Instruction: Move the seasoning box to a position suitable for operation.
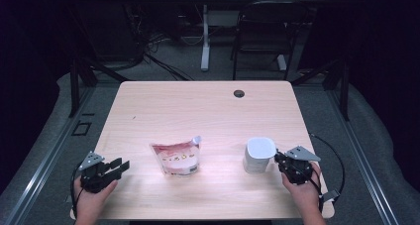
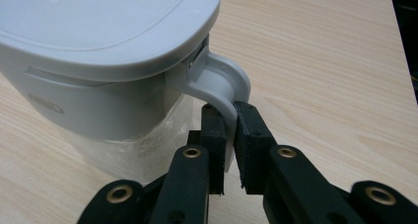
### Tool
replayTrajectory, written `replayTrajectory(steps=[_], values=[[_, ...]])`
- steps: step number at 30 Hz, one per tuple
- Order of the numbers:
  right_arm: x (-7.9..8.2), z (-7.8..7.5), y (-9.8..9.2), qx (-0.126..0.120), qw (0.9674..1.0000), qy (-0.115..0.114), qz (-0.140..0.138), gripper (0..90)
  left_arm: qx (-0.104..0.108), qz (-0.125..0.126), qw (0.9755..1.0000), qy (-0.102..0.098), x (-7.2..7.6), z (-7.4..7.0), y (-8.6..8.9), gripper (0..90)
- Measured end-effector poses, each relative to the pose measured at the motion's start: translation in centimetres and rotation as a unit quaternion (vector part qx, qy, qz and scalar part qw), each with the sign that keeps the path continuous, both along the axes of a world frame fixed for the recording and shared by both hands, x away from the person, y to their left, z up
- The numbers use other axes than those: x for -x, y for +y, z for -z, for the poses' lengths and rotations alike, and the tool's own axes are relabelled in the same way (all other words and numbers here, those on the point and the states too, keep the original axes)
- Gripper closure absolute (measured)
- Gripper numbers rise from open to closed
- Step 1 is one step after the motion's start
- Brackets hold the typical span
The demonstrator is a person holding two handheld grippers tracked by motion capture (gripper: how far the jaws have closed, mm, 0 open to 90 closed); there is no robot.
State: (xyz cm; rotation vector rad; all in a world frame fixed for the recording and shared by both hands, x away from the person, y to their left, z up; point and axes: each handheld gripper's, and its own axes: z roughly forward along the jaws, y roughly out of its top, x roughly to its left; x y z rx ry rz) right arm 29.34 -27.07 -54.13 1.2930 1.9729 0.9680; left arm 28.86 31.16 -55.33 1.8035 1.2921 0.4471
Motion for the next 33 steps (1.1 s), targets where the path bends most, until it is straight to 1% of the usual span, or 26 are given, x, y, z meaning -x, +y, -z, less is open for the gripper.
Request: replayTrajectory(steps=[6, 7, 10, 13, 14, 15, 19, 21, 22, 23, 24, 26, 28, 29, 33], values=[[0.4, 0.0, 0.3, 0.0, 1.0, 0.001, 0.0, 83.3, 0.002, 0.003, 1.0, 0.0, -0.2, 0.0, -0.2, 60.3], [0.6, -0.1, 0.6, 0.002, 1.0, 0.005, 0.0, 83.2, 0.001, 0.005, 1.0, 0.001, -0.3, -0.1, -0.3, 60.3], [0.9, -0.1, 1.1, 0.002, 1.0, 0.005, 0.0, 83.0, 0.0, 0.007, 1.0, 0.0, -0.4, -0.1, -0.4, 60.3], [1.3, -0.3, 1.6, 0.012, 0.9999, 0.009, -0.008, 82.9, 0.001, 0.006, 1.0, -0.003, -0.6, -0.1, -0.5, 60.4], [1.4, -0.3, 1.8, 0.01, 0.9999, 0.007, -0.01, 82.8, -0.001, 0.008, 1.0, 0.001, -0.6, -0.1, -0.5, 60.6], [1.6, -0.3, 2.1, 0.015, 0.9997, 0.01, -0.015, 82.9, 0.0, 0.008, 1.0, -0.001, -0.7, -0.1, -0.5, 60.7], [1.9, -0.3, 2.7, 0.015, 0.9996, 0.009, -0.022, 82.7, 0.002, 0.008, 1.0, -0.001, -0.8, -0.1, -0.6, 60.7], [2.4, -0.5, 3.4, 0.022, 0.9993, 0.01, -0.03, 81.5, 0.001, 0.009, 1.0, -0.002, -1.0, -0.1, -0.7, 60.7], [2.4, -0.5, 3.4, 0.022, 0.9993, 0.01, -0.03, 81.5, 0.001, 0.009, 1.0, -0.002, -1.0, -0.1, -0.7, 60.6], [2.8, -0.6, 3.6, 0.021, 0.999, 0.006, -0.038, 79.9, 0.001, 0.009, 1.0, -0.001, -1.0, -0.1, -0.7, 60.6], [2.8, -0.6, 3.6, 0.021, 0.999, 0.006, -0.038, 79.9, 0.001, 0.009, 1.0, -0.001, -1.0, -0.1, -0.7, 60.6], [3.3, -0.7, 3.9, 0.02, 0.9989, 0.0, -0.041, 78.6, 0.001, 0.008, 1.0, 0.0, -1.1, -0.1, -0.8, 60.6], [3.4, -0.8, 3.9, 0.019, 0.9989, 0.001, -0.044, 78.6, 0.001, 0.008, 1.0, -0.001, -1.2, -0.1, -0.8, 60.6], [3.8, -0.8, 4.0, 0.014, 0.9987, 0.0, -0.049, 78.7, 0.002, 0.009, 1.0, -0.002, -1.2, -0.1, -0.8, 60.6], [4.4, -1.0, 4.2, 0.016, 0.9979, 0.0, -0.063, 80.1, 0.002, 0.011, 0.9999, 0.0, -1.3, -0.1, -0.8, 60.5]])
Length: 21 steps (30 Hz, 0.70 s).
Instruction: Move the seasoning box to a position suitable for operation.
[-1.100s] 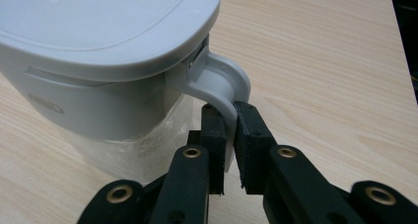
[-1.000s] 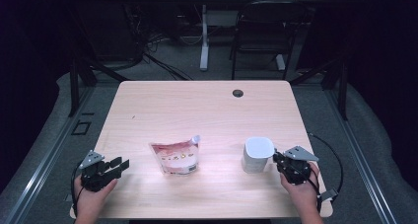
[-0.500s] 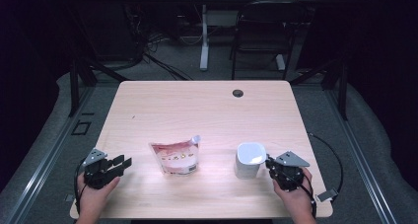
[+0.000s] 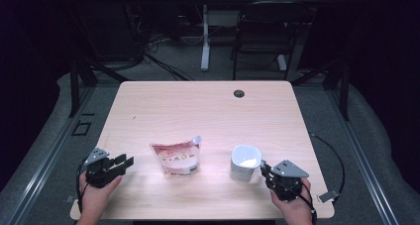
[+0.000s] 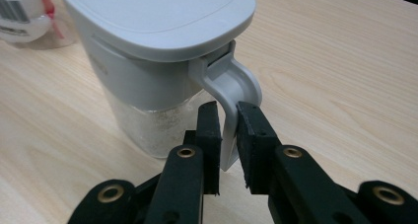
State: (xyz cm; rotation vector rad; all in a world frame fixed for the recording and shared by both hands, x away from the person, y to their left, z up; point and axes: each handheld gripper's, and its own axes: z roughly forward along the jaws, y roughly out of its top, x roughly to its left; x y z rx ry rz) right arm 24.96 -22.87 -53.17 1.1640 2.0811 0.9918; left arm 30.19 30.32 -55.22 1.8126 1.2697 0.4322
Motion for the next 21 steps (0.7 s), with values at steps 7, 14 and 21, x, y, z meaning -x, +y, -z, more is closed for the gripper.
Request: replayTrajectory(steps=[7, 14, 21], values=[[0.5, 0.0, 0.2, -0.013, 0.9999, 0.002, -0.01, 81.5, 0.001, 0.0, 1.0, -0.001, -0.1, 0.0, -0.1, 60.4], [0.7, -0.2, 0.5, -0.009, 0.9997, 0.006, -0.02, 80.2, 0.001, -0.001, 1.0, 0.001, 0.0, 0.0, 0.0, 60.3], [1.3, -0.9, 0.2, -0.035, 0.999, -0.011, -0.024, 80.6, 0.004, -0.006, 1.0, 0.0, 0.1, 0.0, 0.2, 60.2]])
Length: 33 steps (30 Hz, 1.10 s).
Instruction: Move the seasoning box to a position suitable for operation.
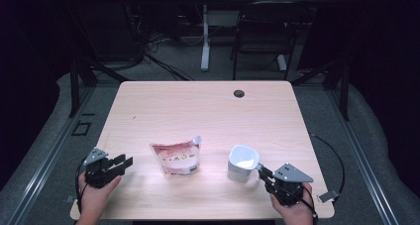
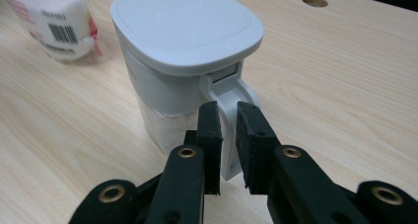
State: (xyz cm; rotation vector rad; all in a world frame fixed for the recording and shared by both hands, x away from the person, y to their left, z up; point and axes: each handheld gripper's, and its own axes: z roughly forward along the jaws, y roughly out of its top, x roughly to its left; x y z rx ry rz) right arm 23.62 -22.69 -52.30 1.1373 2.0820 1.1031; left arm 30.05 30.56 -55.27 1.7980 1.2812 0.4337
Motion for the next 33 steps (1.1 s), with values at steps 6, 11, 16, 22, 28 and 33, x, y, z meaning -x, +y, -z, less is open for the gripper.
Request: replayTrajectory(steps=[6, 11, 16, 22, 28, 33], values=[[0.0, -0.3, -0.4, -0.03, 0.9995, 0.006, 0.004, 81.9, -0.001, 0.0, 1.0, 0.001, 0.1, 0.0, 0.1, 60.1], [-0.3, -0.8, -0.8, -0.043, 0.999, 0.008, 0.01, 79.4, -0.003, -0.001, 1.0, 0.001, 0.1, 0.0, 0.1, 60.0], [-0.7, -1.2, -1.0, -0.04, 0.9991, 0.006, 0.012, 73.8, -0.003, -0.002, 1.0, 0.002, 0.0, 0.1, 0.0, 60.0], [-1.0, -2.2, -1.1, -0.04, 0.9991, 0.012, 0.011, 65.9, -0.007, -0.001, 1.0, 0.003, 0.1, 0.1, 0.0, 59.9], [-1.2, -3.6, -0.7, -0.028, 0.9985, 0.04, 0.026, 69.8, -0.006, -0.002, 1.0, 0.004, 0.1, 0.1, 0.1, 59.8], [-1.8, -5.4, -0.5, -0.029, 0.998, 0.04, 0.04, 72.0, -0.004, -0.003, 1.0, 0.003, 0.2, 0.1, 0.1, 59.8]])
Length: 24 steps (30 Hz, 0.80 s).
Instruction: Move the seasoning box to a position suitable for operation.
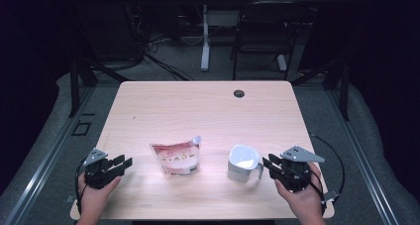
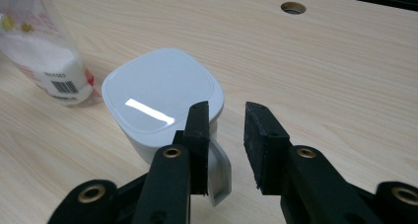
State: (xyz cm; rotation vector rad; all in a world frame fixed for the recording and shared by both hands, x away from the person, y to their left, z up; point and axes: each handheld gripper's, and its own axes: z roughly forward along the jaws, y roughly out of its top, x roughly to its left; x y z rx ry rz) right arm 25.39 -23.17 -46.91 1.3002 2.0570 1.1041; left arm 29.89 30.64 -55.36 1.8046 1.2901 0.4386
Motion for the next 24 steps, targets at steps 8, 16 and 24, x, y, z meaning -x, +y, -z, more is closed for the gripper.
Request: replayTrajectory(steps=[8, 16, 24], values=[[-0.7, -0.9, 0.4, -0.01, 0.9999, 0.012, -0.001, 82.1, 0.0, 0.0, 1.0, -0.001, 0.0, 0.0, 0.0, 59.7], [-1.0, -0.4, 1.2, -0.003, 0.9996, 0.025, -0.012, 87.0, 0.0, 0.0, 1.0, -0.002, 0.0, 0.0, 0.0, 59.6], [-1.4, 0.2, 1.7, -0.002, 0.9996, 0.024, -0.014, 88.3, 0.0, 0.0, 1.0, -0.001, 0.0, 0.0, 0.1, 59.6]])
